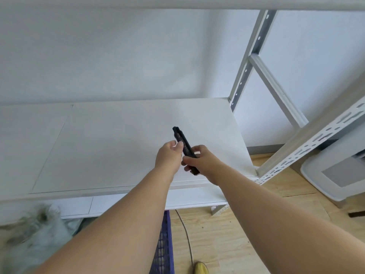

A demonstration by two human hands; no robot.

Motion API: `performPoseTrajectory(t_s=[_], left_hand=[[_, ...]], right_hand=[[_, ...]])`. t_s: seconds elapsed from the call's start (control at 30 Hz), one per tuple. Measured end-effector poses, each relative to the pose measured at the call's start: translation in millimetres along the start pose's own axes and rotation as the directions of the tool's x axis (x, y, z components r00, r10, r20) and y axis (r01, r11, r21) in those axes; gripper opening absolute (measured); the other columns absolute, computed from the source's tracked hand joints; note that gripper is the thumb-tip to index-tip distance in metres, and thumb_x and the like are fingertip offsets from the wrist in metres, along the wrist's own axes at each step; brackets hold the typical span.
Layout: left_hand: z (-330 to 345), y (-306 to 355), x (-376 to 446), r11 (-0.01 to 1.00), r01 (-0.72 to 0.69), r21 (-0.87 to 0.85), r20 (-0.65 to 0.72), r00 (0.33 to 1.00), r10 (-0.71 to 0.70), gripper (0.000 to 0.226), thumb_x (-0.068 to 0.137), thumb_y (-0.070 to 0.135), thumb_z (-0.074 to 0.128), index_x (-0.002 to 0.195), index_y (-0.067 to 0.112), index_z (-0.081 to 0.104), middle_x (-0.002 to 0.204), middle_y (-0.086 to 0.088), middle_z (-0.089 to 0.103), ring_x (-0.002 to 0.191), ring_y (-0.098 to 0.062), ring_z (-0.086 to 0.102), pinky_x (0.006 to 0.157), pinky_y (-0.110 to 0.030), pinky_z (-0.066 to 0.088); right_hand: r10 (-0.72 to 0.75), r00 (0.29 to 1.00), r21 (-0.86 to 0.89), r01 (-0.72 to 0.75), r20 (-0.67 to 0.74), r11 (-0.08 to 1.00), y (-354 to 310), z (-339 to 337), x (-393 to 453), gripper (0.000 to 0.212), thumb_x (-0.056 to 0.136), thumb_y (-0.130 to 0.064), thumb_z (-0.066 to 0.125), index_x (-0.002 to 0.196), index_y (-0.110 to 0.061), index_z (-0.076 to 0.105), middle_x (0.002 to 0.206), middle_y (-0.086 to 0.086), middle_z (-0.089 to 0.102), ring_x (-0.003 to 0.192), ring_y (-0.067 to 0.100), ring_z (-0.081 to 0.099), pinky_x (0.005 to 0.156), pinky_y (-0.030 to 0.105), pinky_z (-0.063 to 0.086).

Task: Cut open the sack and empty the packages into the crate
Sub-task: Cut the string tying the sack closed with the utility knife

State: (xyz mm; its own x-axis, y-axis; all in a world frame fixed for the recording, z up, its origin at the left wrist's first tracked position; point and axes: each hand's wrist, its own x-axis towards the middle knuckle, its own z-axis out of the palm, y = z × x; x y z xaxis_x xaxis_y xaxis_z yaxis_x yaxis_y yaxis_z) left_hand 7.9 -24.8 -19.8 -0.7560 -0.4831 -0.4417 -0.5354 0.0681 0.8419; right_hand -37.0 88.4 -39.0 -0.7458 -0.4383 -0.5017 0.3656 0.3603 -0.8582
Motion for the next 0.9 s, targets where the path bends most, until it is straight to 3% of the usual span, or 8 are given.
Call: performPoseTrajectory(t_s=[0.13, 0.27, 0.47, 0.7, 0.83, 0.9], left_hand=[[-59.1, -30.7, -36.2, 0.963, 0.0, -0.271, -0.018, 1.0, -0.005, 0.02, 0.097, 0.023, 0.047, 0.095, 0.022, 0.067, 0.1, -0.004, 0.072, 0.094, -0.015, 0.068, 0.088, -0.037, 0.053], [-130.2, -68.3, -77.5, 0.946, -0.012, -0.323, -0.016, 1.0, 0.008, 0.021, 0.096, 0.018, 0.049, 0.088, 0.025, 0.067, 0.095, -0.001, 0.073, 0.092, -0.018, 0.069, 0.088, -0.038, 0.053], [-239.7, -125.3, -143.4, 0.931, 0.017, -0.365, -0.038, 0.999, -0.033, 0.019, 0.096, 0.016, 0.05, 0.106, 0.016, 0.066, 0.097, -0.003, 0.073, 0.086, -0.014, 0.07, 0.087, -0.034, 0.052], [-318.0, -154.7, -199.5, 0.907, -0.056, -0.418, -0.095, 0.995, 0.018, 0.021, 0.095, 0.017, 0.054, 0.111, 0.03, 0.058, 0.101, 0.001, 0.07, 0.087, -0.009, 0.069, 0.08, -0.029, 0.051], [-334.5, -169.8, -218.0, 0.896, -0.061, -0.44, -0.102, 0.995, 0.018, 0.022, 0.093, 0.016, 0.056, 0.111, 0.028, 0.059, 0.103, 0.0, 0.071, 0.088, -0.009, 0.07, 0.078, -0.028, 0.05], [-343.2, -180.0, -225.3, 0.899, -0.065, -0.434, -0.132, 0.991, 0.008, 0.025, 0.092, 0.016, 0.057, 0.115, 0.025, 0.06, 0.104, -0.001, 0.071, 0.091, -0.011, 0.069, 0.08, -0.031, 0.05]], right_hand=[[-0.033, 0.98, 0.097, 0.014, 0.195, 0.995, -4.6, 51.9, -38.1, 0.037, 0.092, -0.011, 0.063, 0.126, -0.007, 0.047, 0.088, 0.01, 0.068, 0.074, 0.019, 0.063, 0.07, 0.029, 0.051], [-0.053, 0.928, 0.282, -0.057, 0.369, 0.958, 1.1, 119.7, -83.1, 0.029, 0.1, -0.012, 0.049, 0.128, -0.002, 0.053, 0.106, 0.015, 0.067, 0.086, 0.022, 0.065, 0.079, 0.029, 0.054], [-0.059, 0.945, 0.311, -0.047, 0.322, 0.949, 14.6, 249.8, -148.7, 0.031, 0.103, -0.018, 0.045, 0.122, 0.003, 0.056, 0.081, 0.007, 0.062, 0.065, 0.014, 0.059, 0.065, 0.023, 0.052], [-0.055, 0.983, 0.158, 0.027, 0.173, 0.987, 2.1, 341.0, -200.8, 0.037, 0.097, -0.042, 0.053, 0.095, -0.007, 0.061, 0.064, 0.003, 0.057, 0.05, 0.013, 0.049, 0.049, 0.022, 0.043], [-0.019, 0.984, 0.112, -0.001, 0.176, 0.994, 6.2, 357.7, -214.8, 0.042, 0.093, -0.048, 0.056, 0.091, -0.007, 0.063, 0.063, 0.003, 0.06, 0.05, 0.014, 0.053, 0.052, 0.023, 0.047], [-0.012, 0.974, 0.063, -0.002, 0.226, 0.998, 10.1, 367.9, -218.6, 0.044, 0.095, -0.048, 0.053, 0.095, -0.006, 0.064, 0.069, 0.005, 0.067, 0.059, 0.017, 0.061, 0.063, 0.028, 0.053]])
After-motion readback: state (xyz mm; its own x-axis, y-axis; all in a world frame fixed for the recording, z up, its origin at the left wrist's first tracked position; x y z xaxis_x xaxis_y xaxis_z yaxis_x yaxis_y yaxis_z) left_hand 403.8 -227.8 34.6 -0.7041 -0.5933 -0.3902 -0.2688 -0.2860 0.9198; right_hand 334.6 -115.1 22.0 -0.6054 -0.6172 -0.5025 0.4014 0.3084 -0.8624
